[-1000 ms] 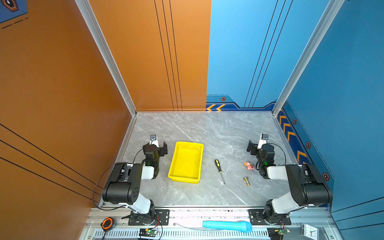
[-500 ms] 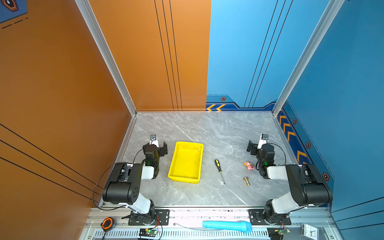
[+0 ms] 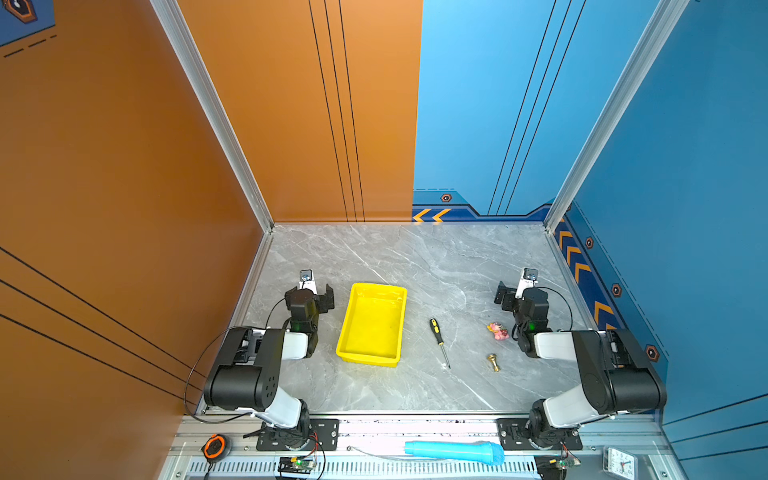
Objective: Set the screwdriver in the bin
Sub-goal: 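Move the right gripper over the screwdriver while the left arm nears the bin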
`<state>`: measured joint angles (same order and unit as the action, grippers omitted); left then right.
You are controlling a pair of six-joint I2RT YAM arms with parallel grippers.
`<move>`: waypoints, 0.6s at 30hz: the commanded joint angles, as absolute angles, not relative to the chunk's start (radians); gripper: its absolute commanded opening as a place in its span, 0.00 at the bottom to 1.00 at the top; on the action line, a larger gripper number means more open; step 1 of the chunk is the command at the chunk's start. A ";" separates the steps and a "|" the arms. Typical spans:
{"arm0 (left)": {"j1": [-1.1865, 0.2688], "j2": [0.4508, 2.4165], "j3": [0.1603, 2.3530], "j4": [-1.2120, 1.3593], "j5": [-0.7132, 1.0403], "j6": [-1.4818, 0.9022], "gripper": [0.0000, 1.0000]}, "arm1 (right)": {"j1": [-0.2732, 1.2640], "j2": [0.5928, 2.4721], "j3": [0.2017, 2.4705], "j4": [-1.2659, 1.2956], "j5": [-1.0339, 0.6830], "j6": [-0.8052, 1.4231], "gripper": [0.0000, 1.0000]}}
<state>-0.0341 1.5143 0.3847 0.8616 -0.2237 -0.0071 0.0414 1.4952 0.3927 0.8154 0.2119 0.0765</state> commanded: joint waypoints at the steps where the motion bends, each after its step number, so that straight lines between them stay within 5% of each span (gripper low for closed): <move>1: -0.040 1.415 0.397 0.759 -0.266 -0.025 0.98 | 0.055 1.423 0.454 0.663 0.277 0.087 1.00; 9: -0.041 1.134 0.485 0.246 -0.323 -0.106 0.98 | 0.114 1.221 0.581 0.216 0.359 0.209 1.00; 18: -0.065 0.967 0.641 -0.154 -0.261 -0.247 0.98 | 0.165 1.195 0.826 -0.371 0.172 0.357 1.00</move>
